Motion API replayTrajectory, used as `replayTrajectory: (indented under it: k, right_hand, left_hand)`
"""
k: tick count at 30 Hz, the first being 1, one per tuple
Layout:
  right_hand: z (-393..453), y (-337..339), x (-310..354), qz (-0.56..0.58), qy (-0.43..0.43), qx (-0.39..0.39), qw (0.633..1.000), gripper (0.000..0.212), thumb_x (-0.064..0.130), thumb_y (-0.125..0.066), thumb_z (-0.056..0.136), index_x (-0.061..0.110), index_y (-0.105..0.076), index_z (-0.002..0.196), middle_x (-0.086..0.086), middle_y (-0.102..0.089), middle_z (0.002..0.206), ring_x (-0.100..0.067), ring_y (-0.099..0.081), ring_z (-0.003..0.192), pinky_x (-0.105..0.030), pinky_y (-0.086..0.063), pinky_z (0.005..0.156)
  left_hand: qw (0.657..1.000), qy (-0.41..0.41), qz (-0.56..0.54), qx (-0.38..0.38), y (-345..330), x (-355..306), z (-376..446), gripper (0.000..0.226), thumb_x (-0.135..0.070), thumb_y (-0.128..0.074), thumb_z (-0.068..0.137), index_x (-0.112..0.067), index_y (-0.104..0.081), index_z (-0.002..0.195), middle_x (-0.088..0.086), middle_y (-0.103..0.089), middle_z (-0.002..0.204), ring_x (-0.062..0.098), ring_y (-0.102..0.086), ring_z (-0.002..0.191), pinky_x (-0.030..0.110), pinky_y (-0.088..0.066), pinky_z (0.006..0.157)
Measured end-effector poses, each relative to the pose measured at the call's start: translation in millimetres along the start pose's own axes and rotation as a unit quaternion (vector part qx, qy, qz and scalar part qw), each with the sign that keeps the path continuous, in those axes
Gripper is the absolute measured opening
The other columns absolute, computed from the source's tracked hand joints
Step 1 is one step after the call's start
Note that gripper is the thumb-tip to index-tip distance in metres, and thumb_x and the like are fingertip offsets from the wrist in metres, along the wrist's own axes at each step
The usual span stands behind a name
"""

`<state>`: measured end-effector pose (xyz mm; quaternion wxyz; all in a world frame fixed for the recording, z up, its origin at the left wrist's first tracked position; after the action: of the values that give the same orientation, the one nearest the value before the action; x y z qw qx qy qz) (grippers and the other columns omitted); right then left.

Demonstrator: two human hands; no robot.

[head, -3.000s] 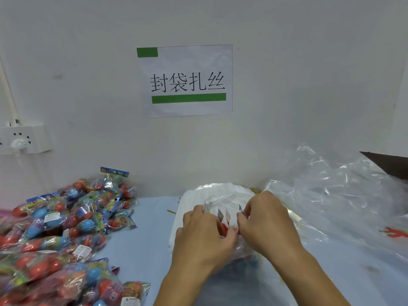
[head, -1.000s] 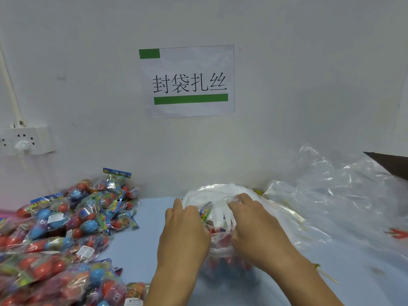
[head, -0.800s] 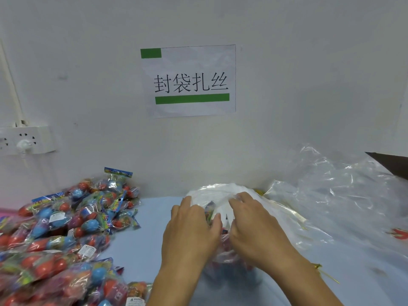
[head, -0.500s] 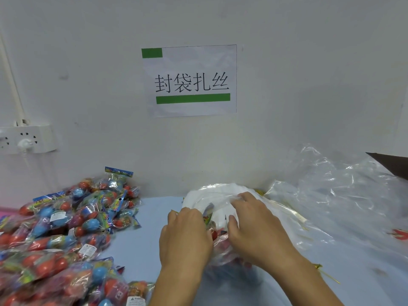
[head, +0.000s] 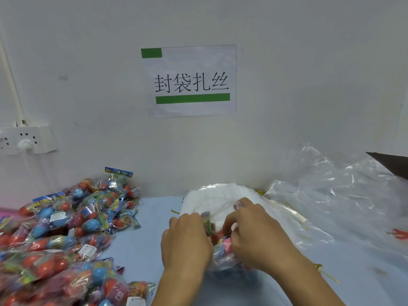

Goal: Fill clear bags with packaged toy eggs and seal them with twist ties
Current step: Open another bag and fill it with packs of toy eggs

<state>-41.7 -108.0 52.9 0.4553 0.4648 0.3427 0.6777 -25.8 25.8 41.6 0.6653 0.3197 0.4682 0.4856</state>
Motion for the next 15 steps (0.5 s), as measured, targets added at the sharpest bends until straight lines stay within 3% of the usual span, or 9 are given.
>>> replayTrajectory:
  k: [3, 6, 9, 15]
  right_hand:
    - [-0.3, 1.5, -1.4, 0.001, 0.006, 0.002, 1.0, 0.024, 0.02, -0.053, 0.088, 0.031, -0.074, 0.096, 0.008, -0.042, 0.112, -0.016, -0.047, 0.104, -0.026, -0.036, 0.069]
    - [0.3, 2.9, -3.6, -0.003, 0.016, 0.009, 1.0, 0.017, 0.024, -0.067, 0.086, 0.035, -0.075, 0.097, 0.011, -0.04, 0.108, -0.014, -0.043, 0.1, -0.023, -0.031, 0.064]
    - [1.8, 2.7, -4.8, -0.005, 0.018, -0.002, 1.0, 0.016, 0.028, -0.073, 0.086, 0.039, -0.077, 0.097, 0.012, -0.042, 0.112, -0.014, -0.046, 0.106, -0.024, -0.036, 0.07]
    - [6.4, 1.3, -4.9, 0.02, 0.011, -0.069, 0.997, 0.014, 0.03, -0.061, 0.093, 0.035, -0.074, 0.094, 0.011, -0.044, 0.132, -0.014, -0.044, 0.12, -0.024, -0.043, 0.083]
  left_hand:
    - [0.998, -0.005, -0.028, -0.053, 8.2, -1.0, -0.6, 0.014, -0.026, -0.054, 0.095, -0.021, -0.065, 0.09, -0.003, -0.061, 0.092, 0.016, -0.046, 0.081, 0.027, -0.037, 0.067]
    - [0.997, -0.01, -0.046, -0.067, 12.2, -1.3, 0.1, 0.016, -0.02, -0.054, 0.095, -0.024, -0.069, 0.094, -0.005, -0.064, 0.097, 0.013, -0.046, 0.079, 0.025, -0.036, 0.065]
    - [0.996, -0.011, -0.082, -0.045, 13.7, -4.3, -0.2, 0.014, -0.021, -0.058, 0.089, -0.02, -0.07, 0.083, -0.003, -0.065, 0.088, 0.016, -0.058, 0.077, 0.028, -0.046, 0.063]
    - [0.985, 0.002, -0.162, 0.05, 12.5, -3.4, 0.7, 0.013, -0.026, -0.064, 0.082, -0.017, -0.069, 0.074, -0.006, -0.062, 0.076, 0.019, -0.067, 0.075, 0.034, -0.058, 0.069]
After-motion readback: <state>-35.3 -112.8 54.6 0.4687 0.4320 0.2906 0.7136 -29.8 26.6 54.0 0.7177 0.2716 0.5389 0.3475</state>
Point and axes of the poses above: each hand's wrist, its own z-axis towards the middle knuckle, its own y-axis out of the back of the hand, x = y × z, the point moved 2 cm from there along z, towards the middle knuckle
